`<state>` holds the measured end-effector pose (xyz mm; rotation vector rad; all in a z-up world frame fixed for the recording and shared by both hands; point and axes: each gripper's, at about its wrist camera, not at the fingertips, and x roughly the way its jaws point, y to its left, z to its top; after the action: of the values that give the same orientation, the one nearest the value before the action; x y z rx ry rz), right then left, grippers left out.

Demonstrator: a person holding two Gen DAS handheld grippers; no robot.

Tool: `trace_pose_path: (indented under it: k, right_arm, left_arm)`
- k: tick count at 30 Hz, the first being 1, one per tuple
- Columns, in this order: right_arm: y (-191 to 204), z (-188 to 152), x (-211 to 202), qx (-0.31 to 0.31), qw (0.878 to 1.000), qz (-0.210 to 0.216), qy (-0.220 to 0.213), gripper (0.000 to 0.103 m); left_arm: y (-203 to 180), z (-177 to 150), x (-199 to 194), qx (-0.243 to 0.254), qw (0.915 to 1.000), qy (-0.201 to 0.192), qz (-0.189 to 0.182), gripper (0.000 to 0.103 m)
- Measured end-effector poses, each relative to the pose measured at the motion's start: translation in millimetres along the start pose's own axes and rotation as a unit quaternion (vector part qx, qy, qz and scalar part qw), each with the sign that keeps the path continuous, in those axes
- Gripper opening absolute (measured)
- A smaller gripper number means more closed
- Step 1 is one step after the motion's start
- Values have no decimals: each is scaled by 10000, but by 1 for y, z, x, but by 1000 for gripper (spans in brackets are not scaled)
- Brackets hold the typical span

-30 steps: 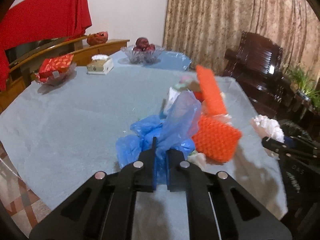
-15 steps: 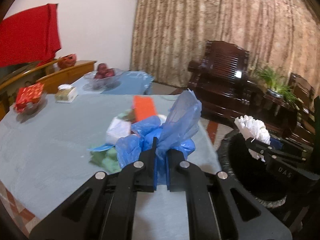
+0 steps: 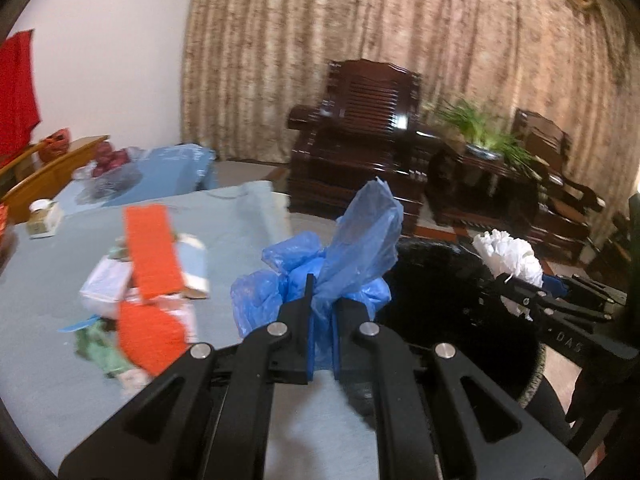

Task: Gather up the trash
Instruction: 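Carry tissue and blue bag over the bin and open both tools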

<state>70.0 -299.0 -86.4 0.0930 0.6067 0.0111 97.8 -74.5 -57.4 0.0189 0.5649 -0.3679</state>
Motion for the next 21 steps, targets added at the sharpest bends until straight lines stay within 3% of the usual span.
trace_pose_path:
  k: [9, 12, 14, 16, 18, 21]
  right_arm:
    - [-43, -23, 12, 263, 9984, -409, 277, 35]
    - [-56, -27, 18, 341, 9974, -495, 387, 41]
    - [-63, -31, 19, 378, 9966, -593, 424, 45]
    - [-67, -36, 18, 416, 9958, -694, 429, 62]
    - [-72, -37, 16, 451, 9952, -782, 387, 71]
    - [-76, -38, 13, 518, 9945, -863, 298, 90]
  left_arm:
    - [-45, -4, 43, 245, 9977, 229, -585, 5]
    - [-61, -5, 59, 290, 9953, 387, -843, 7]
    - [-68, -7, 66, 284, 9940, 450, -959, 13]
    - [-72, -9, 69, 276, 9933, 449, -1032, 48]
    - [-71, -10, 68, 241, 9938, 348, -1031, 61]
    - [-65, -9, 64, 182, 9947, 278, -973, 71]
